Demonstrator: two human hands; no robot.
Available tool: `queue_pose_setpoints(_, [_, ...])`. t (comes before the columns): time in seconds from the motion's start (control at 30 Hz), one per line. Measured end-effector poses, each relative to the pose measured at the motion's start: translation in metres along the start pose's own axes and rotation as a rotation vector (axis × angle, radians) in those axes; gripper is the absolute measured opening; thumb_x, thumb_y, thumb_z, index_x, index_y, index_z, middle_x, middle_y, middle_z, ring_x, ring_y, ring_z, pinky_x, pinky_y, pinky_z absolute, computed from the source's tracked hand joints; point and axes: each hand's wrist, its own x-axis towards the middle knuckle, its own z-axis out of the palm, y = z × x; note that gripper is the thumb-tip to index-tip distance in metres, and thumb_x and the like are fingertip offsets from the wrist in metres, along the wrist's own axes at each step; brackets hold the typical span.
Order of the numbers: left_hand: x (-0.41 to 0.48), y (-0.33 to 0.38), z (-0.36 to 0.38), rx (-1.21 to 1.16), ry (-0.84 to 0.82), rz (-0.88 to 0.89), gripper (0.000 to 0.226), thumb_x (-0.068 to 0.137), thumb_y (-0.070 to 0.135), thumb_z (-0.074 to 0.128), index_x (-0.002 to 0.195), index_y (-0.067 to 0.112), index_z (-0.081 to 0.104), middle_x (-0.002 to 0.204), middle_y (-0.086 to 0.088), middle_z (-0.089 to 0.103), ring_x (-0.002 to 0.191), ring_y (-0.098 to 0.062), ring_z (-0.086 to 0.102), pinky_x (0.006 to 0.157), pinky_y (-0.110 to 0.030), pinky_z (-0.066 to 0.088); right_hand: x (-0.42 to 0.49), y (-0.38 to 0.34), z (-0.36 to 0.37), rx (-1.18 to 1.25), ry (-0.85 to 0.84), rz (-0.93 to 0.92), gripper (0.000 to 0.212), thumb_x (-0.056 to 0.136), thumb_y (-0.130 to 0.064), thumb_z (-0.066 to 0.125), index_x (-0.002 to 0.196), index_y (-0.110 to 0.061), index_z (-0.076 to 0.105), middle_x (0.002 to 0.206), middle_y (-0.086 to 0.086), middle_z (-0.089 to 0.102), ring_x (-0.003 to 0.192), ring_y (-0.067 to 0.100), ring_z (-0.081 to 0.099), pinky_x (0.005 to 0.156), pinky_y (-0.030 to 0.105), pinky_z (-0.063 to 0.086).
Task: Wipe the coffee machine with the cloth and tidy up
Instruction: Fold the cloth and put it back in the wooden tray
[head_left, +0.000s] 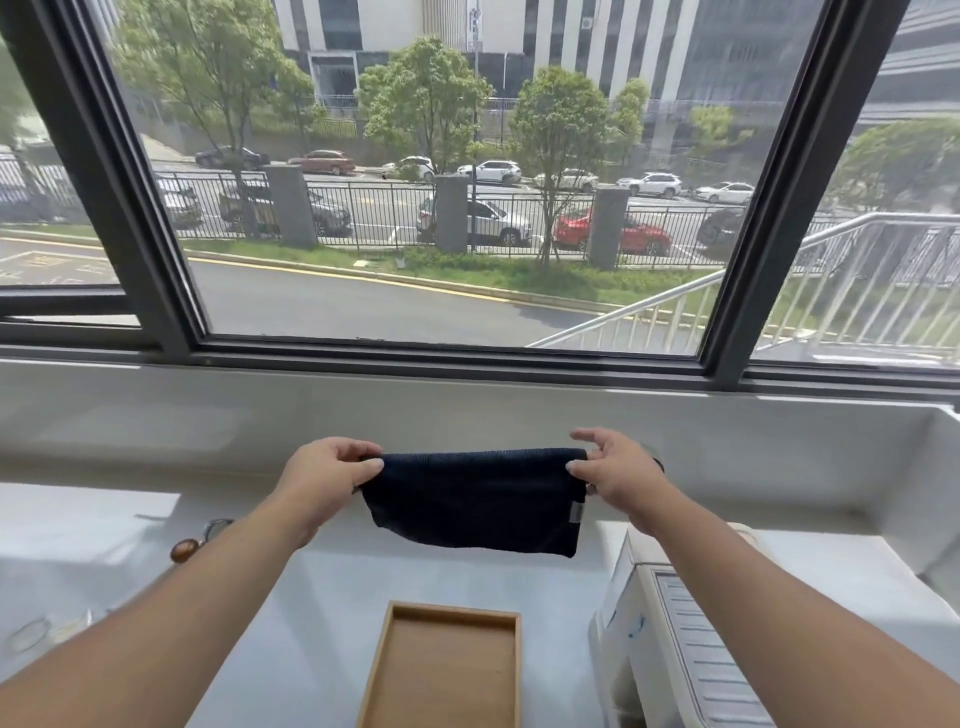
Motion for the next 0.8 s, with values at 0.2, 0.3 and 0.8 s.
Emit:
queue_pose_setpoints(0.2, [0.027, -0.005, -0.017, 0.319, 0.063, 0.103, 0.012, 0.093, 0.029, 0.074, 0.084, 0.036, 0.074, 0.087, 0.017, 0.076, 0.086, -0.005, 0.067, 0.066, -0.026, 0.047, 0.000, -0.014, 0.016, -0.372, 0.103, -0.093, 0.009, 0.094, -0.016, 0.070, 0.101, -0.017, 0.075, 0.091, 0.003, 0.077, 0.080, 0.017, 0.066, 0.066, 0.024, 0.047])
queue_pose_setpoints(0.3, [0.040, -0.011, -0.023, 0.361, 0.047, 0.121, 0.013, 0.095, 0.030, 0.071, 0.083, 0.034, 0.073, 0.085, 0.015, 0.074, 0.082, -0.008, 0.066, 0.062, -0.029, 0.046, 0.003, -0.025, 0.023, -0.345, 0.150, -0.120, 0.007, 0.096, -0.019, 0.068, 0.098, -0.017, 0.074, 0.086, -0.001, 0.075, 0.074, 0.009, 0.064, 0.063, 0.019, 0.045])
queue_pose_setpoints(0.8, [0.057, -0.051, -0.039, 0.553, -0.127, 0.024, 0.005, 0.090, 0.034, 0.067, 0.094, 0.033, 0.065, 0.100, 0.011, 0.072, 0.088, -0.009, 0.065, 0.076, -0.034, 0.054, -0.003, -0.102, 0.083, -0.085, -0.123, -0.272, 0.012, 0.103, -0.024, 0.060, 0.097, -0.031, 0.068, 0.084, 0.000, 0.069, 0.077, 0.027, 0.061, 0.070, 0.043, 0.050])
